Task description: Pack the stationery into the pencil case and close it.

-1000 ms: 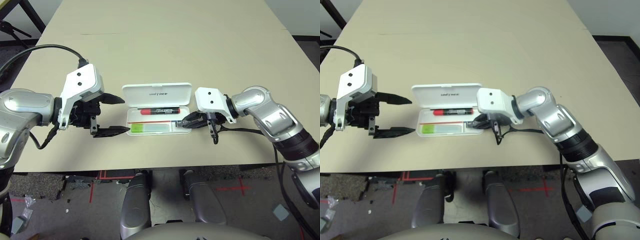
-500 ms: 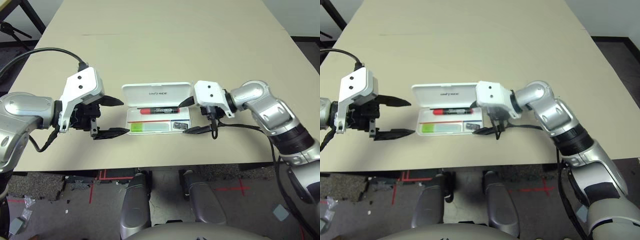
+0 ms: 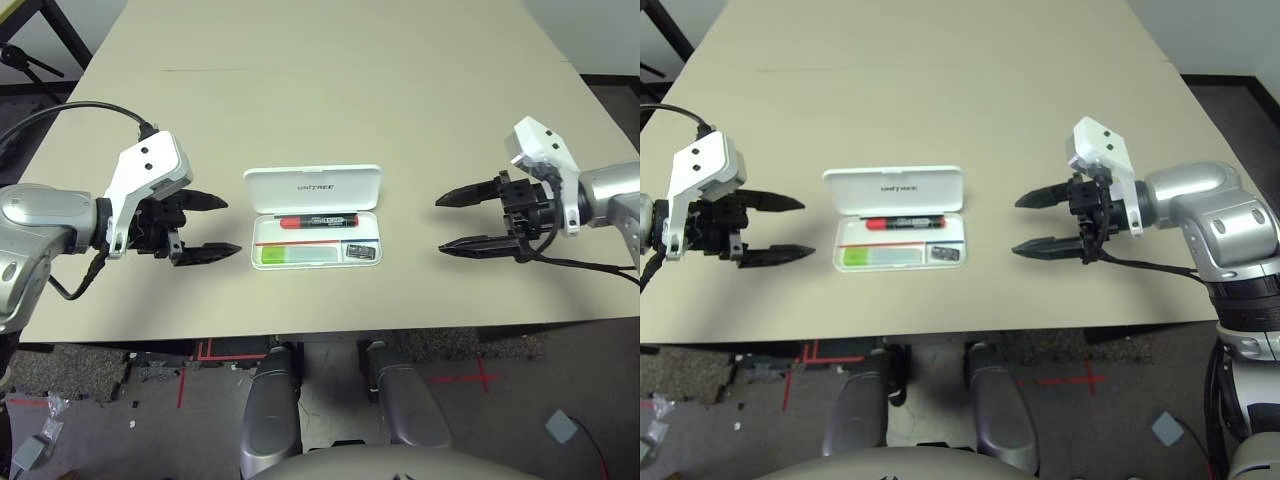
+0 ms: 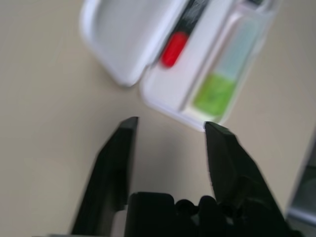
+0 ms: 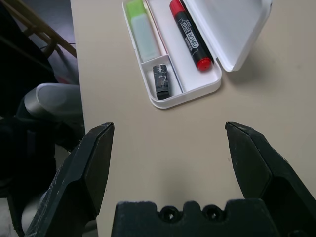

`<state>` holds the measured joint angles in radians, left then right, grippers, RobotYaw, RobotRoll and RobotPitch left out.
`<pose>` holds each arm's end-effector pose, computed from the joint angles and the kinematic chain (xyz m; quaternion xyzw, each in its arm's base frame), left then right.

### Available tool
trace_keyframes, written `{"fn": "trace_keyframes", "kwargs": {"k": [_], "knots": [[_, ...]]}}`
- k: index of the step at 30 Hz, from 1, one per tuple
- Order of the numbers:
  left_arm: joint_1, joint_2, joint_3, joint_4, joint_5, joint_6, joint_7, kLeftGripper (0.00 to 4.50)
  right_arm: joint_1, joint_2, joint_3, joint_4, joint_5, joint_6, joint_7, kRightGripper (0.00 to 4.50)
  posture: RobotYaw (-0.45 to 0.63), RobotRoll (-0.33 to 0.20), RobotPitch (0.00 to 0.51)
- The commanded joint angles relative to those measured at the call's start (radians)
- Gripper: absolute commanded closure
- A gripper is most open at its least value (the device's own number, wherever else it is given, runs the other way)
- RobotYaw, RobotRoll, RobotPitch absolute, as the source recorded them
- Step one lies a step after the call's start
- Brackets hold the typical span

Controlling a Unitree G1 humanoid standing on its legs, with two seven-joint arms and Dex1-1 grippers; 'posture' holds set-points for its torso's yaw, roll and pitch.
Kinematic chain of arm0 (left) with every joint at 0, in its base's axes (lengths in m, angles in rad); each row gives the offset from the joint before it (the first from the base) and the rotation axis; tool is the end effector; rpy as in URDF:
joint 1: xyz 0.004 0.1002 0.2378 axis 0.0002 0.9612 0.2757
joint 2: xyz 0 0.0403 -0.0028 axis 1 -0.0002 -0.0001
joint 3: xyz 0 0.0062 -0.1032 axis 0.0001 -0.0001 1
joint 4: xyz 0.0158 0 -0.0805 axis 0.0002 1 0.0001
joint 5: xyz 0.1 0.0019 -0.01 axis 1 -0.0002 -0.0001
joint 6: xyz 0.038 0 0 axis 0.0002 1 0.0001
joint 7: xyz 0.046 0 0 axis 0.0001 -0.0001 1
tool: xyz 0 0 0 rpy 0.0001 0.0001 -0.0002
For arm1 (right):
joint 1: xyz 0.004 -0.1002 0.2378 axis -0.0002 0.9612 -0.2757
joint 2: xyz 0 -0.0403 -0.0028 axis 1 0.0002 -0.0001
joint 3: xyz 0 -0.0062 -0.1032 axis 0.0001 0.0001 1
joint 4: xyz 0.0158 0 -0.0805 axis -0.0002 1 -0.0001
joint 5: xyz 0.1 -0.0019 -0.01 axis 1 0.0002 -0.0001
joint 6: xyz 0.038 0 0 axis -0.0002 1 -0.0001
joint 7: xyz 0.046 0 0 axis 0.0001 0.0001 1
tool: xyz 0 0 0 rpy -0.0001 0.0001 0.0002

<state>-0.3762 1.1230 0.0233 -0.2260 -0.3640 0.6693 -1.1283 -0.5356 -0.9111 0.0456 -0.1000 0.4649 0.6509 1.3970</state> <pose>0.2327 0.2820 0.2364 0.2916 0.2227 -0.4312 0.8243 0.2632 -0.2571 0.2205 -0.1608 0.1680 0.6164 0.7523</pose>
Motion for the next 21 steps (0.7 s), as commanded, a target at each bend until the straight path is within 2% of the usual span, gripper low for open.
{"fn": "trace_keyframes", "kwargs": {"k": [1,5,15,21], "knots": [[-0.043,-0.022,-0.06,0.082,0.089,-0.022,0.054,2.95,0.024,-0.007,-0.024,-0.046,0.034,0.02,-0.018,0.0,-0.03,0.0,0.214],[-0.104,-0.091,-0.093,0.185,0.16,-0.054,0.124,4.48,0.035,0.002,-0.032,-0.064,0.055,0.039,-0.048,0.0,-0.04,0.0,0.219],[-0.196,-0.174,-0.12,0.296,0.221,-0.025,0.178,4.48,0.055,-0.003,-0.034,-0.101,0.084,0.053,-0.089,0.0,-0.06,0.0,0.224],[-0.267,-0.253,-0.12,0.373,0.257,-0.043,0.243,4.48,0.059,-0.005,-0.028,-0.102,0.085,0.049,-0.096,0.0,-0.06,0.0,0.224]]}}
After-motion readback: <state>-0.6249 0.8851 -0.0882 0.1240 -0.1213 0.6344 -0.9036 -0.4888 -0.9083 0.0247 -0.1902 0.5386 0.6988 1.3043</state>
